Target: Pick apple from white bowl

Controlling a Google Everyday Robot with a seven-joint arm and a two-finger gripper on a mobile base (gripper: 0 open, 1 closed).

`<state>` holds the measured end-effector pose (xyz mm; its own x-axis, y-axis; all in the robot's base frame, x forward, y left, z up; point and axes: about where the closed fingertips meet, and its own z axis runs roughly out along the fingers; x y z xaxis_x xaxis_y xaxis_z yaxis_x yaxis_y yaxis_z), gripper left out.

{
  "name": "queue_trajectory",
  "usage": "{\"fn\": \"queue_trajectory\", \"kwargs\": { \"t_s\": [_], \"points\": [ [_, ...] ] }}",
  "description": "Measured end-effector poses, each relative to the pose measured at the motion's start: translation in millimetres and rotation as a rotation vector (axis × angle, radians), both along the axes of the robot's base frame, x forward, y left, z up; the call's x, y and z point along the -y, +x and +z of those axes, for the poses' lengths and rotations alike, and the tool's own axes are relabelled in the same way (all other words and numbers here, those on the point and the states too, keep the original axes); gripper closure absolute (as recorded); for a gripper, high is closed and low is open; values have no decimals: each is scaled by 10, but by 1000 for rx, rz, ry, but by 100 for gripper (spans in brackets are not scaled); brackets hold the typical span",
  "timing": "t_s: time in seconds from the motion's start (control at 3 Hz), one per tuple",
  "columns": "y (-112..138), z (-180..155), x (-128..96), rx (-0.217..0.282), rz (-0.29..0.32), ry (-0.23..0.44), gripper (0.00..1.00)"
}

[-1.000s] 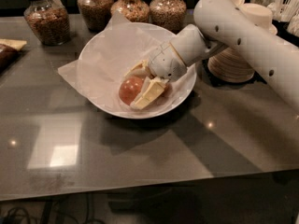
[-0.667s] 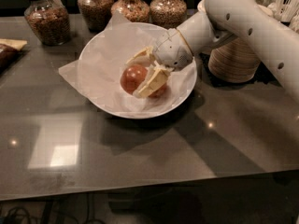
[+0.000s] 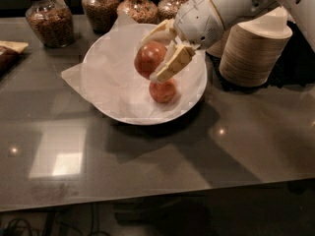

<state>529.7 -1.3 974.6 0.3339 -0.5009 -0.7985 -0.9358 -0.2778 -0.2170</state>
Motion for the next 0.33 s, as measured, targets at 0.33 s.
{"fn": "queue_trajectory", "kwargs": {
  "t_s": [0.33],
  "points": [
    [0,0,0,0,0,0,100]
  ]
}}
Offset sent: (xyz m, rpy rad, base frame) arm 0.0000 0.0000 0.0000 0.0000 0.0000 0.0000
